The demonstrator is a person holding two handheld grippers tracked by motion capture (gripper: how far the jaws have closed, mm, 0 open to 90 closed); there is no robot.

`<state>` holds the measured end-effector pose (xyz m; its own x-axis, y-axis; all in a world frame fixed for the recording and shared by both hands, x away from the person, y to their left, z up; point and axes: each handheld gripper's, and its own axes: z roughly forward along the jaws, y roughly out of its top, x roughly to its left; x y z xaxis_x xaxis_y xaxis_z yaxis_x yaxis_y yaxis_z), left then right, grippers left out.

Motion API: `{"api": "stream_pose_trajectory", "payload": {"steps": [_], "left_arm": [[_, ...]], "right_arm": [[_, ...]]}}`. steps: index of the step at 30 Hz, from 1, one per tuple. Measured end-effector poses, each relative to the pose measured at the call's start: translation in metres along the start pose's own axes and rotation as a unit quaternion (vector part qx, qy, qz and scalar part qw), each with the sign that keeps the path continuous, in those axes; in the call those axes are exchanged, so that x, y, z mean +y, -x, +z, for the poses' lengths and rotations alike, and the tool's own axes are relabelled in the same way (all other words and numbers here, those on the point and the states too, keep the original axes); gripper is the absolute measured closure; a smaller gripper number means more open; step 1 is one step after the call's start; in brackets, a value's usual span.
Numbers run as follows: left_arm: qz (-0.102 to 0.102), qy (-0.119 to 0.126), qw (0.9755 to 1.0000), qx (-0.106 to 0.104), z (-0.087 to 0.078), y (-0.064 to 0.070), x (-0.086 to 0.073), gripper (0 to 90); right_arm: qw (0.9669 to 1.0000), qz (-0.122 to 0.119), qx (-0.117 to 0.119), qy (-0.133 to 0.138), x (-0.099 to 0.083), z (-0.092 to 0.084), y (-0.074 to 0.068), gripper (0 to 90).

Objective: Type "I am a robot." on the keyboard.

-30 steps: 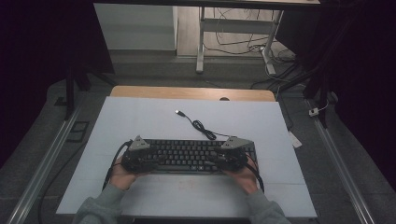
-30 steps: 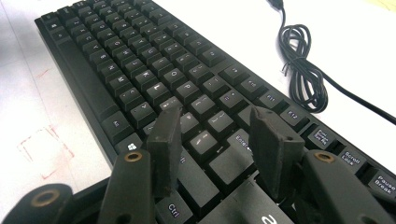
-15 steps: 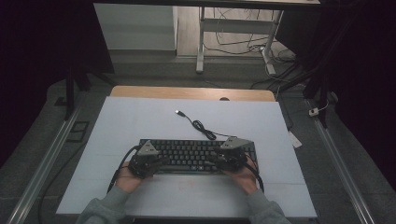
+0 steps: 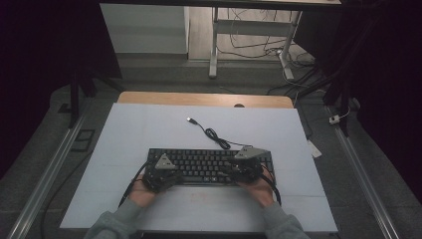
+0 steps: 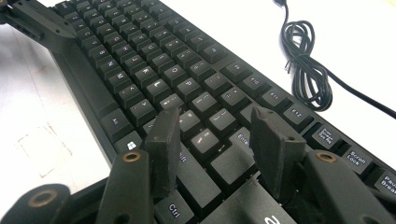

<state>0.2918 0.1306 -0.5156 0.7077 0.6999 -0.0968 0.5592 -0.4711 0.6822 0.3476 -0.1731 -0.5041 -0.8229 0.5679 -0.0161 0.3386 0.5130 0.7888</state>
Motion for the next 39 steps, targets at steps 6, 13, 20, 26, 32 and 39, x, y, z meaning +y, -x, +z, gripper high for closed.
{"api": "stream_pose_trajectory", "payload": {"steps": [6, 13, 20, 26, 32, 39], "left_arm": [[0.003, -0.006, 1.0000, 0.002, 0.002, 0.000, 0.000, 89.2], [0.004, -0.009, 0.9999, 0.003, 0.005, 0.000, -0.001, 89.3], [0.007, -0.013, 0.9999, 0.004, 0.008, 0.000, -0.002, 89.4], [0.005, -0.003, 1.0000, 0.007, 0.002, 0.000, -0.001, 89.3], [-0.014, 0.038, 0.9992, 0.003, -0.013, -0.005, 0.003, 88.0], [-0.044, 0.061, 0.9970, 0.018, -0.026, -0.013, 0.003, 61.2]], "right_arm": [[1.0000, 0.000, 0.000, 0.000, 0.000, 0.000, 0.000, 53.2], [1.0000, 0.000, 0.000, -0.001, 0.000, 0.000, 0.000, 53.2], [1.0000, 0.000, 0.000, 0.000, 0.000, 0.000, 0.000, 53.2], [1.0000, -0.001, 0.000, 0.000, 0.000, 0.000, 0.000, 53.1], [1.0000, 0.001, 0.000, 0.002, 0.000, 0.000, 0.001, 53.2], [1.0000, -0.001, -0.001, 0.002, 0.001, -0.001, 0.000, 53.1]]}}
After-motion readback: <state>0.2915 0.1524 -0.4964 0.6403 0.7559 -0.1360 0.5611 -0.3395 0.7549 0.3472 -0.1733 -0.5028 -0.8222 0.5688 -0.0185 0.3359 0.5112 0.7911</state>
